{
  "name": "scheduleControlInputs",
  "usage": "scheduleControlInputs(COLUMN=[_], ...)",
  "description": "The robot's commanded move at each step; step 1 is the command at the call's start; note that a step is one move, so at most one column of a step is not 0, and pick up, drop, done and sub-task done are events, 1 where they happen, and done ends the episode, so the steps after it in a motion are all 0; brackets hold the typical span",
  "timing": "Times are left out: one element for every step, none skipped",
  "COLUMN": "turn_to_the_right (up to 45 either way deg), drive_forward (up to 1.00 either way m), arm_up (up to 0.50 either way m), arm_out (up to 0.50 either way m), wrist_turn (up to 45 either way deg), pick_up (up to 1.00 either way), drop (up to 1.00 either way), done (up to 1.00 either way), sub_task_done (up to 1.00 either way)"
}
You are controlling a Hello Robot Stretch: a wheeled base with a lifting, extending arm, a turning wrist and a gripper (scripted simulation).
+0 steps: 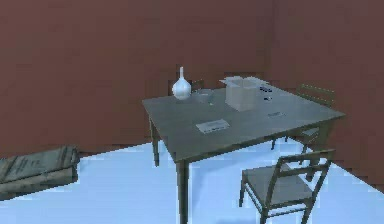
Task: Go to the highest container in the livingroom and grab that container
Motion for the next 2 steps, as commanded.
scheduleControlInputs(turn_to_the_right=[0.0,-45.0], drive_forward=[0.50,0.00], arm_up=[0.00,0.00], arm_out=[0.00,0.00], wrist_turn=[0.0,0.0], pick_up=[0.00,0.00], drop=[0.00,0.00], done=[0.00,0.00], sub_task_done=[0.00,0.00])
